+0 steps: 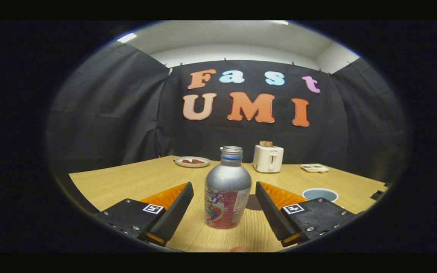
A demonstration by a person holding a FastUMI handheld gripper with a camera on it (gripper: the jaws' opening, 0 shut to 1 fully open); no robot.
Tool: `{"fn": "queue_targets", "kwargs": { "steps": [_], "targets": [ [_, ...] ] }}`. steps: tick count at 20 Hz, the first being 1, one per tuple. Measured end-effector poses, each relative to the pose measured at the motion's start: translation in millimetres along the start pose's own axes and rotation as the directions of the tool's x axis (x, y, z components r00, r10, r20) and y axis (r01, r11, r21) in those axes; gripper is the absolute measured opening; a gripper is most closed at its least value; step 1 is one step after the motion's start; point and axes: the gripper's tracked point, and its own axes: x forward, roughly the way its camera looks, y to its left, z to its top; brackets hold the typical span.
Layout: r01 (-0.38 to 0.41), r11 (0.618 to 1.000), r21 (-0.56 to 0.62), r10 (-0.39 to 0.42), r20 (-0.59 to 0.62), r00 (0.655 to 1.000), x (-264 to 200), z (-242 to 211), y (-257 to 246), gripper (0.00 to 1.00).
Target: Take the bottle from table, then pour the juice into the cup, finally place the bottle on the coaster
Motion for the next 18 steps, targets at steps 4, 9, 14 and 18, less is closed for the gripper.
{"fn": "queue_targets", "kwargs": {
  "steps": [4, 9, 14, 18],
  "targets": [
    [0.092, 0.994, 0.055, -0.09, -0.043, 0.995, 12, -9, -15, 0.96],
    [0.105, 0.994, 0.024, -0.104, -0.045, 0.994, 15, -9, -16, 0.69],
    [0.157, 0.983, 0.095, -0.149, -0.084, 0.985, 17, -5, -12, 0.66],
    [0.181, 0.955, 0.237, -0.166, -0.083, 0.983, 13, 17, -6, 0.66]
  ]
}}
